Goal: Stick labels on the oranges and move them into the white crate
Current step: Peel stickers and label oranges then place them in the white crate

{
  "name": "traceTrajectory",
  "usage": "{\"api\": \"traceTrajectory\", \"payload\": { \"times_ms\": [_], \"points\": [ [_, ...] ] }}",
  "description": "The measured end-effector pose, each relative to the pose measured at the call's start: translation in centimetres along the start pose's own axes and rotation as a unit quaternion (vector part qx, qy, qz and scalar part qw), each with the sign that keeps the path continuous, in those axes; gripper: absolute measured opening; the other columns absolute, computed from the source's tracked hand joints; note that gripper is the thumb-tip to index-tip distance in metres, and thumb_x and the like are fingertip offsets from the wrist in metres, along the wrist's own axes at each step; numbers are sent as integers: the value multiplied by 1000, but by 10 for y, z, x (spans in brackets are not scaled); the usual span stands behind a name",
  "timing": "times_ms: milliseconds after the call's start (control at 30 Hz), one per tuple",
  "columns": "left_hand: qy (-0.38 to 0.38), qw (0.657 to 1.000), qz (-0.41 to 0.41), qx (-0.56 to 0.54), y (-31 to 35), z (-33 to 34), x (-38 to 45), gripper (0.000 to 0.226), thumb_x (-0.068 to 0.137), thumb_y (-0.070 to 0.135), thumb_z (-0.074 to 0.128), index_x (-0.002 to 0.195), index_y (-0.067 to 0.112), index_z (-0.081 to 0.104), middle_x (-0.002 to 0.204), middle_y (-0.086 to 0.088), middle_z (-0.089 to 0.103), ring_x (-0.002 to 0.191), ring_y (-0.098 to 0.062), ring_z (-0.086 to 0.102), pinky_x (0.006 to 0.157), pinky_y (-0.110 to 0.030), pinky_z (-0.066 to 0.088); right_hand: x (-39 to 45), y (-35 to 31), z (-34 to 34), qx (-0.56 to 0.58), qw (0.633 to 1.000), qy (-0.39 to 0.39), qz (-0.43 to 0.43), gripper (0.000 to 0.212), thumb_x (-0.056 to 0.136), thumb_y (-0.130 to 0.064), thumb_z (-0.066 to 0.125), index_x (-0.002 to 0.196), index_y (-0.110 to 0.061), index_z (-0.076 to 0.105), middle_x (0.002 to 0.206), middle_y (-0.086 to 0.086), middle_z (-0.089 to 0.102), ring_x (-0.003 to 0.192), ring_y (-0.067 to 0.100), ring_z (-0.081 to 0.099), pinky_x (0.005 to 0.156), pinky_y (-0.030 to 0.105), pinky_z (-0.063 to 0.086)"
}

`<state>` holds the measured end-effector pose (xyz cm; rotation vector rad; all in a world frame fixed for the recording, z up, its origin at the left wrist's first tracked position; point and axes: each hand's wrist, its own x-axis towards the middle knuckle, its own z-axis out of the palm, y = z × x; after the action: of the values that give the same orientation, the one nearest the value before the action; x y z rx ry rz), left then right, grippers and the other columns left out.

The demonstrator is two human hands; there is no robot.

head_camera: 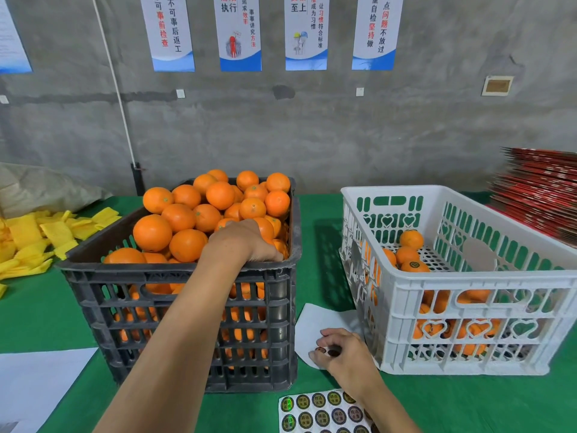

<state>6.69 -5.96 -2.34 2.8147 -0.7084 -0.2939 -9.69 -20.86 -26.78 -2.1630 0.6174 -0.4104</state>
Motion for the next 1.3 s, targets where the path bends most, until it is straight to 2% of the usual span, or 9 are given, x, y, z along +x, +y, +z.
{"api": "traceTrajectory", "payload": {
  "times_ms": [200,300,433,600,667,867,967,1100,1300],
  "points": [
    [5,1000,4,3,0,1,1,86,71,63,77,137,16,51,143,-12,49,124,-33,53,100,-47,51,0,-3,4,-39,999,28,-4,7,88,-30,78,82,-27,80,117,-20,65,115,2,53,98,13,38],
    [5,1000,6,13,-1,1,2,88,70,63,77,138,16,50,143,-12,48,124,-33,53,100,-47,51,0,-5,4,-23,999,35,10,19,88,-20,76,70,-25,78,112,-16,69,109,-2,60,92,6,37],
    [27,999,14,19,0,0,3,76,69,63,76,125,18,52,141,-12,48,118,-33,55,95,-45,54,1,-7,2,-10,998,67,19,23,95,-16,66,75,-24,72,100,-13,73,90,0,68,89,19,54],
    [185,981,47,-34,8,-3,2,83,71,67,75,132,14,52,145,-15,43,114,-36,57,79,-41,51,6,-35,-15,14,995,91,38,21,103,-21,59,88,-16,72,89,-4,75,85,11,70,80,24,55],
    [242,966,63,-68,9,-3,1,85,71,65,76,134,12,52,143,-15,44,111,-38,58,74,-40,48,11,-66,-31,47,990,134,-1,24,103,-20,57,82,-19,68,79,-9,71,75,6,67,66,13,50],
    [352,916,138,-132,15,-5,-7,48,70,67,65,78,21,55,93,-1,59,82,-28,59,58,-32,36,39,-185,-82,109,925,327,-158,17,101,-31,61,92,-22,72,87,-10,69,76,5,62,65,18,44],
    [357,904,188,-142,20,-5,-9,51,72,70,65,94,24,64,102,0,60,91,-26,61,68,-34,45,53,-218,-87,124,935,297,-148,20,100,-30,62,97,-17,76,95,-3,75,88,17,67,80,37,53],
    [348,900,204,-165,18,-8,-6,62,77,63,70,126,26,61,120,-3,53,103,-30,61,78,-38,50,55,-222,-82,167,933,273,-163,22,99,-30,64,93,-15,80,93,-3,76,91,17,68,86,42,54],
    [349,900,208,-160,20,-6,-1,69,79,52,75,137,21,56,126,-6,48,107,-32,60,88,-43,52,44,-220,-73,162,931,272,-181,54,107,-39,45,57,-22,40,58,-7,42,56,10,39,60,35,31]
  ]
}}
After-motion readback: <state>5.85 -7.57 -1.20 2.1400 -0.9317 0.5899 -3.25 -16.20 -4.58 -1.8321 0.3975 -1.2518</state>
